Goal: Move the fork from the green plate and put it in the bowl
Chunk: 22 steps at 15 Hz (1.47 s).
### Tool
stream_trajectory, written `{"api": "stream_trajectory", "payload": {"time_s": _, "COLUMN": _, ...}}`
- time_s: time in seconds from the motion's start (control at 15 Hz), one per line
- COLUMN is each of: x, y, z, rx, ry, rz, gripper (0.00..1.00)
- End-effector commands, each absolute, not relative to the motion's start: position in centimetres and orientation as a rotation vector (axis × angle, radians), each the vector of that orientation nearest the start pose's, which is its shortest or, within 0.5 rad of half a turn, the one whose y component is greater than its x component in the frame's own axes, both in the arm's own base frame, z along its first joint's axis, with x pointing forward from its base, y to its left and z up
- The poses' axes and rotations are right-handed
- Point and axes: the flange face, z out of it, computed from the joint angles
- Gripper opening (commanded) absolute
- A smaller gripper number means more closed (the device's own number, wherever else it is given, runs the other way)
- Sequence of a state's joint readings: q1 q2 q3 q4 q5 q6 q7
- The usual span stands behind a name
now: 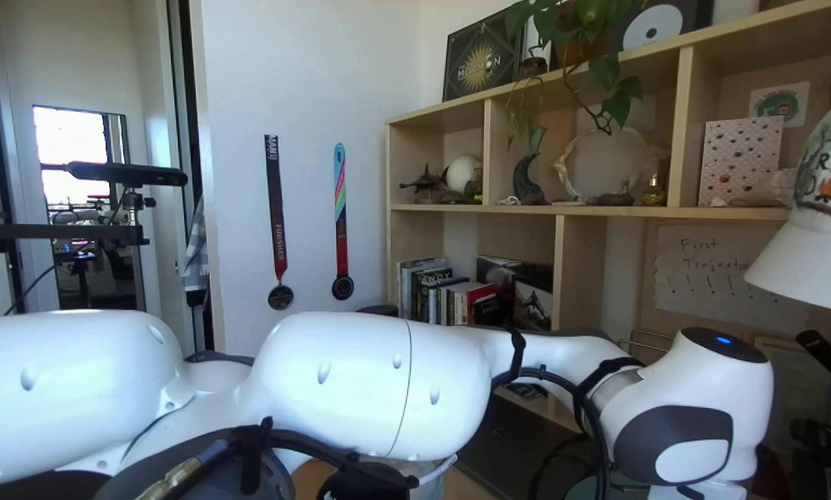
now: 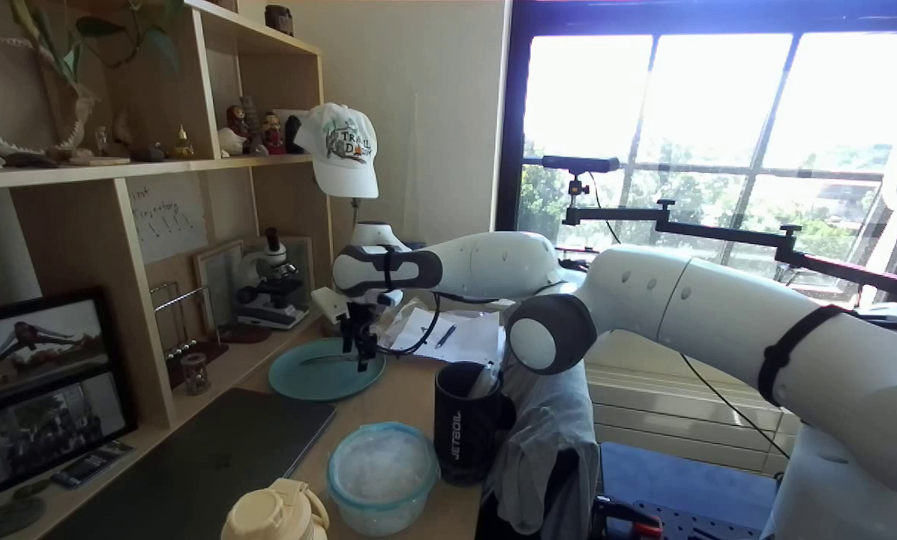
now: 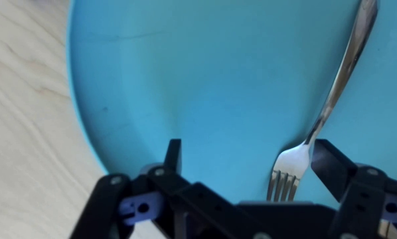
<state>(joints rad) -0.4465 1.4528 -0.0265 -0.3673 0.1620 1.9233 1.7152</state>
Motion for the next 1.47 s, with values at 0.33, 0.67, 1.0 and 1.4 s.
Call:
{"api": "stream_trajectory", "payload": {"time_s": 0.33, "x": 73.4, "y": -35.9, "z": 17.1, "rx": -1.116, "ry": 2.682, "rz": 0.037, "gripper": 1.00}}
{"api": "stream_trajectory", "payload": {"time_s": 0.67, "x": 72.9, "y": -36.9, "z": 15.7, "rx": -0.970, "ry": 2.725, "rz": 0.051, "gripper": 1.00}}
{"api": "stream_trajectory", "payload": {"time_s": 1.0, "x": 72.9, "y": -36.5, "z": 15.8, "rx": -0.972, "ry": 2.742, "rz": 0.068, "gripper": 0.66}}
{"api": "stream_trajectory", "payload": {"time_s": 1.4, "x": 72.7, "y": -36.1, "z": 15.7, "rx": -0.996, "ry": 2.722, "rz": 0.150, "gripper": 0.22}}
